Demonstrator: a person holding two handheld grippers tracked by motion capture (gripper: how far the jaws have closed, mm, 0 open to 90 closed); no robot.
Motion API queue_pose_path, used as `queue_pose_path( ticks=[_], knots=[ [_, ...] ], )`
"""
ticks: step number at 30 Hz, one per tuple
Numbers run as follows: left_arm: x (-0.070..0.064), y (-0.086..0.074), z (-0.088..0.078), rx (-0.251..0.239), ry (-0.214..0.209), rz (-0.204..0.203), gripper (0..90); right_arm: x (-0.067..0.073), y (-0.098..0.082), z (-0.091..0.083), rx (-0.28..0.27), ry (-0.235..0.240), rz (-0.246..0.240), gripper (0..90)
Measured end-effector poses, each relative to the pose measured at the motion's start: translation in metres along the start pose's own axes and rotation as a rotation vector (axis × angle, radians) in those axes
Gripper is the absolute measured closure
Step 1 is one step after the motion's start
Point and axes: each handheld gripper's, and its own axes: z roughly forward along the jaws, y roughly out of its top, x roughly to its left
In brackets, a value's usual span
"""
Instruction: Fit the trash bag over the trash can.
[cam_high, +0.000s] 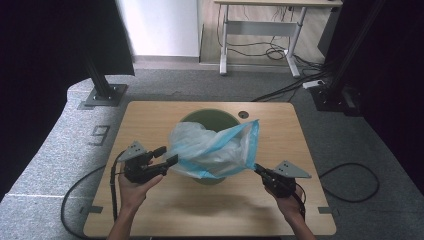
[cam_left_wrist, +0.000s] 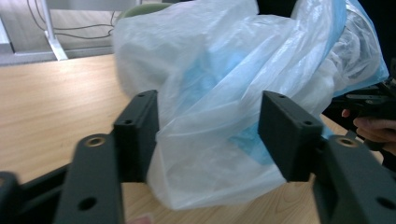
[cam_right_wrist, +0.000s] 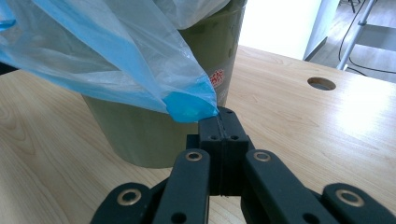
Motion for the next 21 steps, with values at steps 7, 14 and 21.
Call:
queue_pose_path(
  ticks=[7, 14, 21],
  knots=[
    [-0.005, 0.011, 0.011, 0.029, 0.005, 0.045, 41.9, -0.002, 0.0, 0.0, 0.006, 0.005, 0.003, 88.8],
    [-0.001, 0.02, 0.015, 0.047, -0.094, -0.004, 86.4, -0.002, -0.003, -0.002, 0.015, 0.009, 0.001, 88.8],
    [0.01, 0.028, 0.011, -0.013, -0.083, -0.045, 88.7, -0.003, -0.009, -0.003, 0.019, 0.012, 0.002, 88.8]
  ],
)
